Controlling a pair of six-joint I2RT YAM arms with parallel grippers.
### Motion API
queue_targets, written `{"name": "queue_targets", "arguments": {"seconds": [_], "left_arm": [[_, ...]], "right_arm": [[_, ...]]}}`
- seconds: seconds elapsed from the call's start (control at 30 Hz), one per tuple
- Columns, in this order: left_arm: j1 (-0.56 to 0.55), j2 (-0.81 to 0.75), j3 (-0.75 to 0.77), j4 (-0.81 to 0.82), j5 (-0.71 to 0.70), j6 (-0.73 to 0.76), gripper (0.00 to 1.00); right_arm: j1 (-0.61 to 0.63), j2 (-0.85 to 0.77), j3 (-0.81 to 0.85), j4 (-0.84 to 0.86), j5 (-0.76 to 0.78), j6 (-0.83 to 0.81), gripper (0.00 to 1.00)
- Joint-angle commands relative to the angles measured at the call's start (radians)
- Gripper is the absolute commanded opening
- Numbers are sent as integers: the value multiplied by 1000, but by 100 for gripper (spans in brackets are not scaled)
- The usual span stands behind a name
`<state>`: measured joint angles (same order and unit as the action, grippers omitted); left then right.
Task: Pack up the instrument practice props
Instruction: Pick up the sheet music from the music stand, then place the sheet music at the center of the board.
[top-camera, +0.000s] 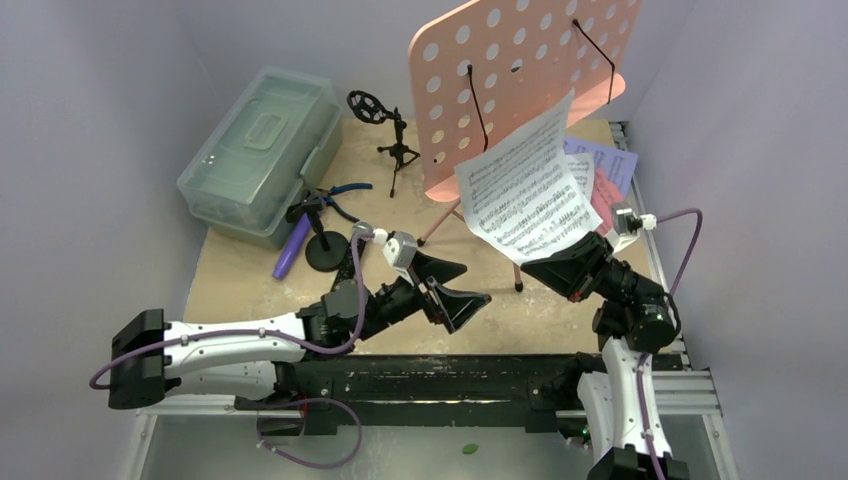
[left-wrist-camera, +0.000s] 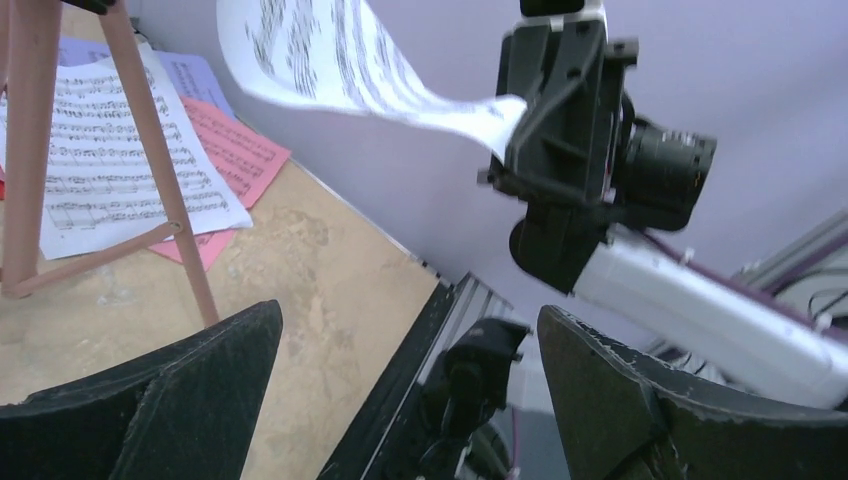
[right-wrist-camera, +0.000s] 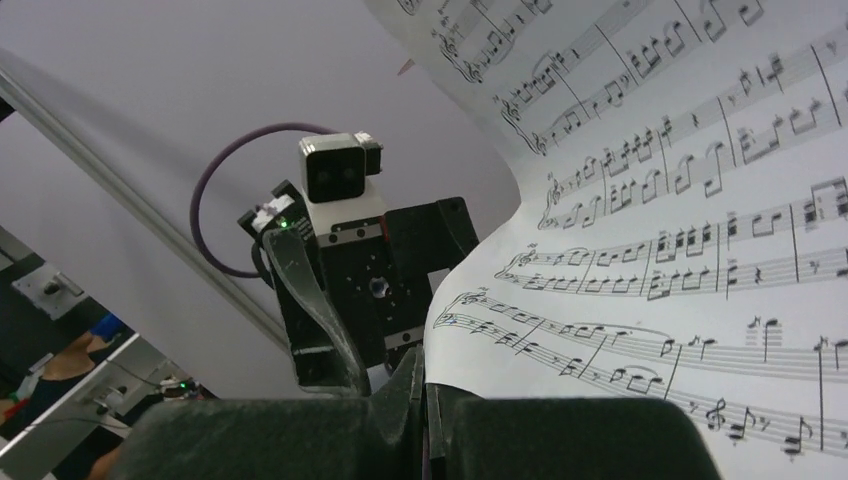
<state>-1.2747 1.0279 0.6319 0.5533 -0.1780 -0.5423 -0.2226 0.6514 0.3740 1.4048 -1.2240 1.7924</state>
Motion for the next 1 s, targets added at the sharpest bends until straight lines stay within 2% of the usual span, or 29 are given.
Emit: {"name": "queue_targets", "arguments": {"seconds": [0.0, 0.07, 0.13, 0.2, 0.3, 0.5, 0.67, 0.73, 0.97], "left_arm": [[-6, 91, 38, 327, -142, -166, 100], [-6, 121, 52, 361, -177, -201, 100], [-6, 141, 57, 369, -242, -261, 100], [-6, 164, 64, 340, -310, -337, 100], [-6, 207, 87, 228, -377, -541, 100], [-6, 311, 194, -48, -365, -864, 97], [-6, 331, 262, -326, -338, -997, 97], [-6, 308, 248, -388, -342, -1025, 98], [-6, 169, 127, -431, -376, -1117, 99]], "right_arm": [[3, -79, -23, -250, -21, -186, 0], [3, -140, -33, -506, -22, -344, 0], [3, -208, -54, -665, -16, -429, 0], [3, -263, -78, -697, -9, -444, 0], [3, -315, -89, -772, -15, -486, 0], [3, -349, -86, -883, -37, -546, 0], [3, -352, -60, -1010, -19, -636, 0], [5, -351, -60, -1014, -13, -638, 0], [3, -341, -60, -987, -3, -633, 0]]}}
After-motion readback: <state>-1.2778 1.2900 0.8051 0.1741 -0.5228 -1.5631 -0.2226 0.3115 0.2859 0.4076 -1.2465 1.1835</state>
